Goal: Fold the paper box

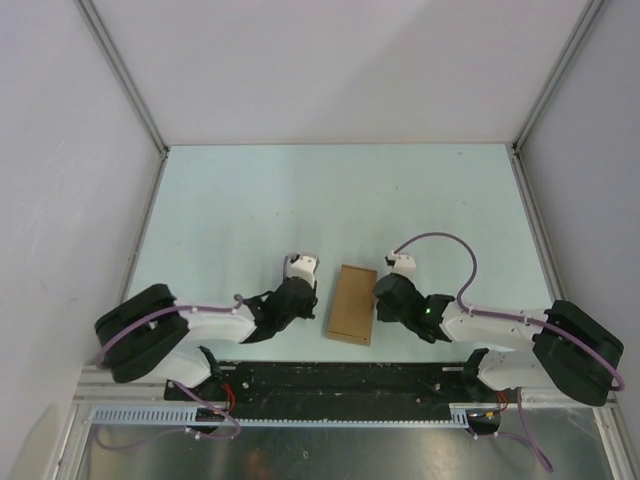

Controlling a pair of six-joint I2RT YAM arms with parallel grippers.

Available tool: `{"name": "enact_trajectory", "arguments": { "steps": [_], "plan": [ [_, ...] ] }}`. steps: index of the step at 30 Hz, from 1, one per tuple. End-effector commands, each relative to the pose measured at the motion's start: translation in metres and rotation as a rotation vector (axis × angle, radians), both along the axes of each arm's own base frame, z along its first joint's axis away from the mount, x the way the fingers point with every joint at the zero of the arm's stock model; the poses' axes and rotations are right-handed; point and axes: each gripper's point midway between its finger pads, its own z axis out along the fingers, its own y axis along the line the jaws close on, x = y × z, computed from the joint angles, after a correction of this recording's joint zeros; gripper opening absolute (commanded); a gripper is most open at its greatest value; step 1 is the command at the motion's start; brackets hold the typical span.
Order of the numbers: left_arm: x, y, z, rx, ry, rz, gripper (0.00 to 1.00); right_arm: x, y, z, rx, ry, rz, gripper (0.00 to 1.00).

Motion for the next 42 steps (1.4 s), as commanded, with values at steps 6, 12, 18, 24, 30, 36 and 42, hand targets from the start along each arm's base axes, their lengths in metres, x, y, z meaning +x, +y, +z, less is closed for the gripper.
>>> {"name": "enact_trajectory", "arguments": {
  "steps": [6, 12, 18, 24, 30, 36, 42],
  "plan": [
    [-0.051, -0.003, 0.005, -0.049, 0.028, -0.051, 0.01, -0.043, -0.012, -0.009, -0.045, 0.033, -0.039, 0.06],
    [-0.058, -0.022, 0.005, -0.038, 0.034, -0.097, 0.0, -0.058, 0.004, -0.01, -0.003, 0.049, 0.018, 0.06],
    [-0.07, -0.039, 0.009, -0.053, 0.045, -0.161, 0.0, -0.069, 0.011, -0.007, 0.02, 0.069, 0.052, 0.06],
    [-0.082, -0.051, 0.013, -0.059, 0.052, -0.211, 0.0, -0.08, 0.021, -0.005, 0.054, 0.096, 0.098, 0.06],
    [-0.092, -0.073, 0.018, -0.065, 0.054, -0.266, 0.0, -0.079, 0.031, -0.005, 0.072, 0.093, 0.119, 0.06],
    [-0.098, -0.088, 0.012, -0.048, 0.065, -0.297, 0.0, -0.079, 0.04, -0.007, 0.088, 0.097, 0.14, 0.05],
    [-0.086, -0.054, 0.011, 0.004, 0.011, -0.184, 0.04, -0.064, 0.006, -0.01, -0.005, 0.066, 0.037, 0.05]
  ]
}}
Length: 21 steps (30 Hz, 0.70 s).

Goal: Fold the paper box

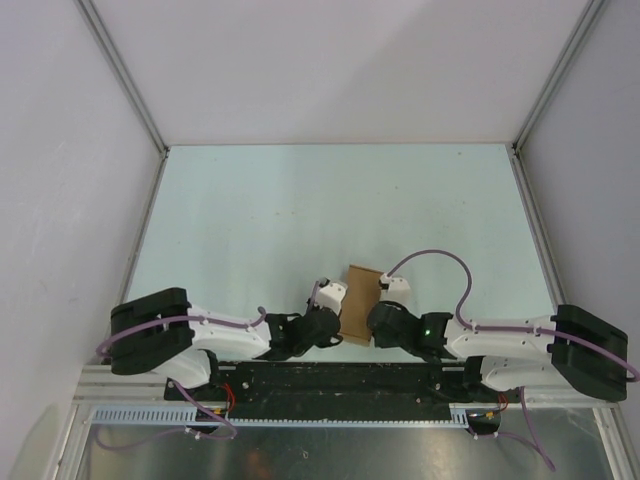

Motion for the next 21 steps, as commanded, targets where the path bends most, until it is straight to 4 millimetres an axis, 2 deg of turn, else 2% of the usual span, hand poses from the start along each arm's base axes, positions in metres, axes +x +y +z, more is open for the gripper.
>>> {"name": "enact_trajectory", "arguments": {
  "steps": [1, 3, 5, 6, 7, 9, 10, 11, 13, 15, 17, 19, 21],
  "plan": [
    [-0.005, 0.004, 0.013, -0.043, -0.015, 0.034, 0.05, 0.016, -0.013, 0.007, -0.012, -0.045, -0.081, 0.05],
    [-0.002, 0.018, 0.012, -0.015, -0.027, 0.077, 0.07, 0.021, -0.025, 0.009, -0.04, -0.062, -0.109, 0.06],
    [0.002, 0.027, 0.019, -0.026, -0.059, 0.107, 0.22, 0.032, -0.039, 0.017, -0.053, -0.101, -0.161, 0.13],
    [0.002, 0.035, 0.016, -0.018, -0.067, 0.111, 0.26, 0.035, -0.043, 0.021, -0.054, -0.117, -0.175, 0.15],
    [0.003, 0.035, 0.019, -0.031, -0.078, 0.107, 0.34, 0.042, -0.049, 0.03, -0.043, -0.156, -0.208, 0.22],
    [0.005, 0.041, 0.026, -0.038, -0.112, 0.103, 0.44, 0.048, -0.055, 0.04, -0.029, -0.195, -0.235, 0.28],
    [0.006, 0.046, 0.028, -0.035, -0.125, 0.113, 0.53, 0.052, -0.06, 0.044, -0.031, -0.232, -0.249, 0.35],
    [0.009, 0.049, 0.035, -0.068, -0.136, 0.146, 0.58, 0.056, -0.059, 0.057, 0.019, -0.266, -0.257, 0.41],
    [0.015, 0.06, 0.039, -0.073, -0.166, 0.205, 0.67, 0.06, -0.063, 0.068, 0.045, -0.317, -0.273, 0.5],
    [0.017, 0.064, 0.046, -0.115, -0.175, 0.241, 0.71, 0.064, -0.068, 0.079, 0.088, -0.362, -0.305, 0.55],
    [0.018, 0.068, 0.05, -0.14, -0.18, 0.263, 0.78, 0.066, -0.074, 0.084, 0.107, -0.383, -0.329, 0.68],
    [0.019, 0.071, 0.056, -0.162, -0.196, 0.272, 0.89, 0.068, -0.077, 0.085, 0.103, -0.39, -0.335, 0.77],
    [0.021, 0.073, 0.06, -0.155, -0.216, 0.269, 0.91, 0.069, -0.08, 0.086, 0.107, -0.391, -0.351, 0.8]
  ]
}}
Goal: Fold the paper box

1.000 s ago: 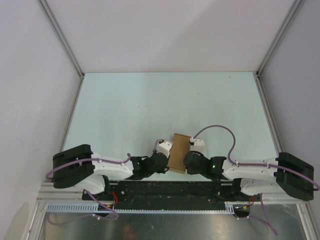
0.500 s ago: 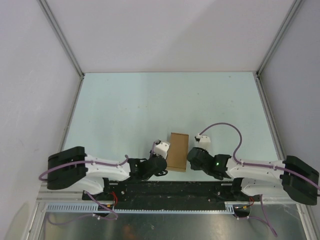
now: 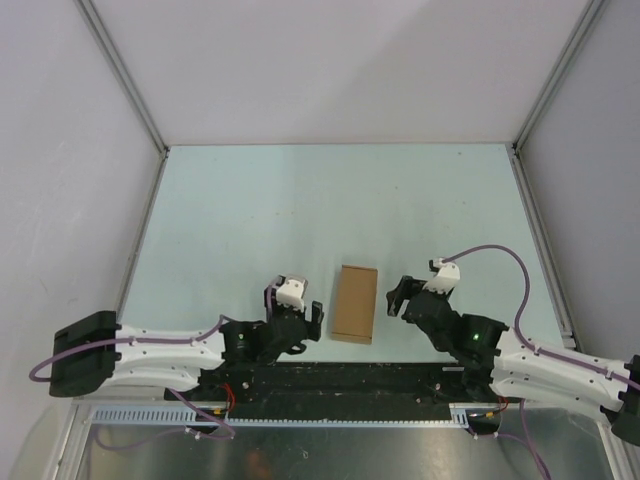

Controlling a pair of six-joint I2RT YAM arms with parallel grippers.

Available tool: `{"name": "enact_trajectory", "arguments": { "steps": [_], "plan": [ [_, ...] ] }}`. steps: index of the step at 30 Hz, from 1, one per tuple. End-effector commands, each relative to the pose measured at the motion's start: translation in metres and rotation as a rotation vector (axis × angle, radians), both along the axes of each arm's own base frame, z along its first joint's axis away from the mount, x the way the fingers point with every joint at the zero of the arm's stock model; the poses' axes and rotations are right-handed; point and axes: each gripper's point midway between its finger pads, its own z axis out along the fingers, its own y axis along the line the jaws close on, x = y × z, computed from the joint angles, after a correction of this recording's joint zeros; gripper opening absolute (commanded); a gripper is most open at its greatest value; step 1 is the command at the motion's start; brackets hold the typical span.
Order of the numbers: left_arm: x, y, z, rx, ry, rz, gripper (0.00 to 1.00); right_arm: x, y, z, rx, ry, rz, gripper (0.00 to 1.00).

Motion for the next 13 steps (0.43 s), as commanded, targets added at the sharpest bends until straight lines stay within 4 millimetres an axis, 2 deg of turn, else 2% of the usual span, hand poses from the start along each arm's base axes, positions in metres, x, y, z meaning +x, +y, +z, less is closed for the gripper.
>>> {"name": "enact_trajectory", "arguments": {
  "steps": [1, 13],
  "plan": [
    [0.0084, 0.0108, 0.0143, -0.038, -0.059, 0.069, 0.91, 0.0102, -0.0164, 0.0048, -0.025, -0.048, -0.078, 0.82],
    [0.0079, 0.0149, 0.0156, -0.063, -0.061, 0.08, 0.95, 0.0126, -0.012, 0.0017, -0.047, -0.048, -0.063, 0.82]
  ]
}}
